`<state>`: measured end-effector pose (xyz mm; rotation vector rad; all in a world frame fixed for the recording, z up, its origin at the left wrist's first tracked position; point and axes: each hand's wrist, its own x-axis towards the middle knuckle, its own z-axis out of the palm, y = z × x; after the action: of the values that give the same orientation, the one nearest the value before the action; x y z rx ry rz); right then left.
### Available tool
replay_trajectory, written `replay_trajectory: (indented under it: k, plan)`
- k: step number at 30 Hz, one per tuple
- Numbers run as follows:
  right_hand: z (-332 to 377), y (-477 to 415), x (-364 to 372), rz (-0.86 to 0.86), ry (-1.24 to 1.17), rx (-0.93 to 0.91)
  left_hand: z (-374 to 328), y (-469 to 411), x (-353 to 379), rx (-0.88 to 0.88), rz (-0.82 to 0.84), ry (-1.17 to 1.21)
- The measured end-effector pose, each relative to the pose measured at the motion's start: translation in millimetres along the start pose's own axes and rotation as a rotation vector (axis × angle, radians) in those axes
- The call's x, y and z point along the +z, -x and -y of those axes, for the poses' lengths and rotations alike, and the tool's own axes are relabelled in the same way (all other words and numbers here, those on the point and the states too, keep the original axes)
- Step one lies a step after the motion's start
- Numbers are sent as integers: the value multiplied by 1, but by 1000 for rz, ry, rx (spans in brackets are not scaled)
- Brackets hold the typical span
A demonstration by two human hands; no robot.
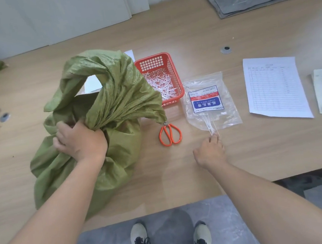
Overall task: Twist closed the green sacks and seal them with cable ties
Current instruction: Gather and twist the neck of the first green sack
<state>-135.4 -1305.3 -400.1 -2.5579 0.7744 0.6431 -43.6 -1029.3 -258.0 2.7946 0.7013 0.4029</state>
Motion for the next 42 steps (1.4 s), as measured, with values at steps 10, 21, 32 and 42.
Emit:
replay_trajectory:
  k: [10,21,32,42]
  plan:
    - [3,13,-4,-234,229,-54,-10,2,2,62,36,-104]
    - [10,24,-14,-325,-31,42,-6,2,2,101,69,-92]
    - [32,39,-27,-318,-744,250,-4,-1,-1,94,105,-51]
    - [86,72,-53,-269,-1425,152,6,-14,-12,24,190,147]
